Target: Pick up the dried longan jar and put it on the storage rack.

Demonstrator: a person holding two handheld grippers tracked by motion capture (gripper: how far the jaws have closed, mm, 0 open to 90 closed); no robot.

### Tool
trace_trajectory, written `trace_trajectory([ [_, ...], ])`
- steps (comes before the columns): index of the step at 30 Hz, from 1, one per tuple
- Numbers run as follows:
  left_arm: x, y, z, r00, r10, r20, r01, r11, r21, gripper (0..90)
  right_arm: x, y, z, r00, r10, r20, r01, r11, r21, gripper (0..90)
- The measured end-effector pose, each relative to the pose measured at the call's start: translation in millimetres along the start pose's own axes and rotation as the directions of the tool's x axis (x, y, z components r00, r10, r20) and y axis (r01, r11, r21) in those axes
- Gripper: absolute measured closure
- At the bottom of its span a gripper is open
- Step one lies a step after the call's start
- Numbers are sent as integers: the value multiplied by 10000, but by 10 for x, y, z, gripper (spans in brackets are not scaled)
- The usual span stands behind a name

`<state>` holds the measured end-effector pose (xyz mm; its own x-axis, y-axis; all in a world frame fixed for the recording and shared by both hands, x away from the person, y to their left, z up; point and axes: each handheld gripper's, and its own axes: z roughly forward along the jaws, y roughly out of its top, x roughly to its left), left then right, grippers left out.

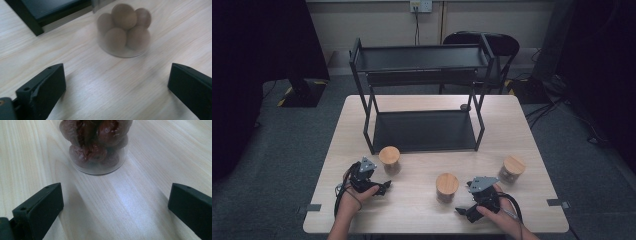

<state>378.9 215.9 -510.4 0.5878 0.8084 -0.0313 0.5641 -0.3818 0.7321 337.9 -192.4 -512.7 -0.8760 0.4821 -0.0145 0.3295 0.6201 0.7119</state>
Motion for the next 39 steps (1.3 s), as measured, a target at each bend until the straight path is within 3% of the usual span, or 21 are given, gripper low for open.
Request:
trace_trajectory([
  [15, -18, 92, 45, 9993, 100, 349, -87, 9993, -369, 27, -1, 0, 0, 10000, -12, 2, 12, 10000, -6, 0],
  [39, 22, 199, 135, 9993, -70, 357, 97, 9969, -786, 31, 0, -1, 1, 10000, -11, 5, 11, 10000, -13, 0],
])
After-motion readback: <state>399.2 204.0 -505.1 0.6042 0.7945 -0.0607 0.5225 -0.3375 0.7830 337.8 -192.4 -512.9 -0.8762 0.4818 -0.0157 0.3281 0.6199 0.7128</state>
